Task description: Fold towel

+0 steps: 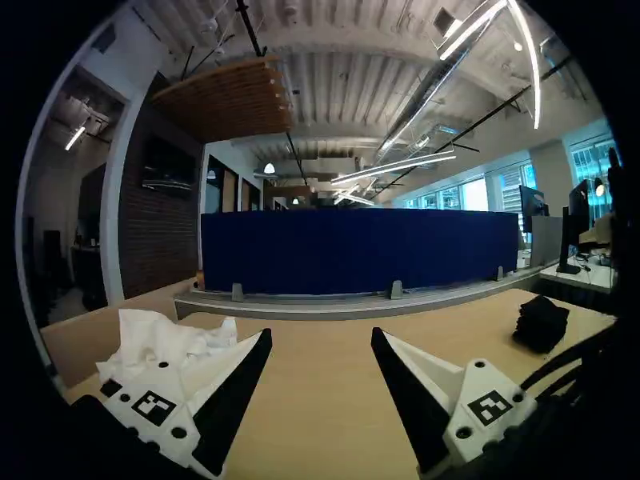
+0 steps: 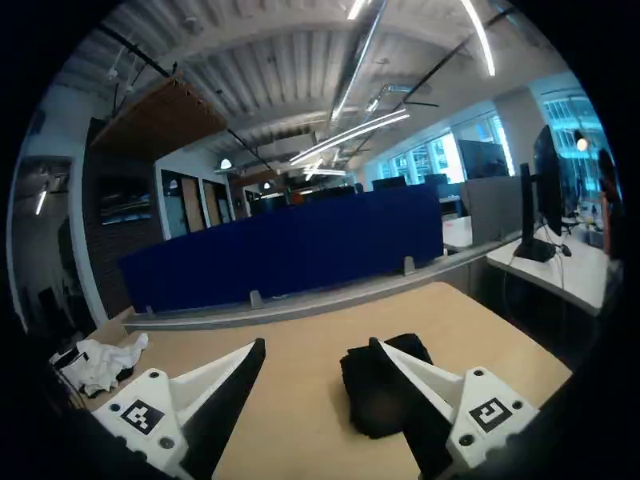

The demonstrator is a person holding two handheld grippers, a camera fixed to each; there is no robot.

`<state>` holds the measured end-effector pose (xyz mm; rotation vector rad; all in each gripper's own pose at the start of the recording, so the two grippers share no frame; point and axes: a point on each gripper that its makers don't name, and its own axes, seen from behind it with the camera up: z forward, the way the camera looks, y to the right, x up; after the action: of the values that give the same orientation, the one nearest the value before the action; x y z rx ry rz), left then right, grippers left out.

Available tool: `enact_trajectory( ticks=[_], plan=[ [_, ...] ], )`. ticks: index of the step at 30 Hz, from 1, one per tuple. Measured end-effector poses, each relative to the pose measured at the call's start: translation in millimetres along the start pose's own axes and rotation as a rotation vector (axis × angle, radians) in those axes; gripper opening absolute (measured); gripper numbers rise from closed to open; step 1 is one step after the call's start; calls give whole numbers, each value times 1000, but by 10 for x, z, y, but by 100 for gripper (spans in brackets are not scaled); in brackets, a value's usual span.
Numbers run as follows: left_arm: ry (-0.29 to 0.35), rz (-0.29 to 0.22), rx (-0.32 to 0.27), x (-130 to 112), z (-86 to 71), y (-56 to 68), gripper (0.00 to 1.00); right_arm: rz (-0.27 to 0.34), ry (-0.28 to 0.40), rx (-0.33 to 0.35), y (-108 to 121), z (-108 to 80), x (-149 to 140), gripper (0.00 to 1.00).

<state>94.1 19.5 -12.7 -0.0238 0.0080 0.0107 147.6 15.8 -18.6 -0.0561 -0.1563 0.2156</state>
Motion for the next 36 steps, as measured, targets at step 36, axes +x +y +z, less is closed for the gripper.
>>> enact_trajectory(
  ticks=[36],
  plan=[
    [25, -13, 20, -838, 77, -166, 92, -42, 9, 31, -203, 222, -285, 100]
  ],
)
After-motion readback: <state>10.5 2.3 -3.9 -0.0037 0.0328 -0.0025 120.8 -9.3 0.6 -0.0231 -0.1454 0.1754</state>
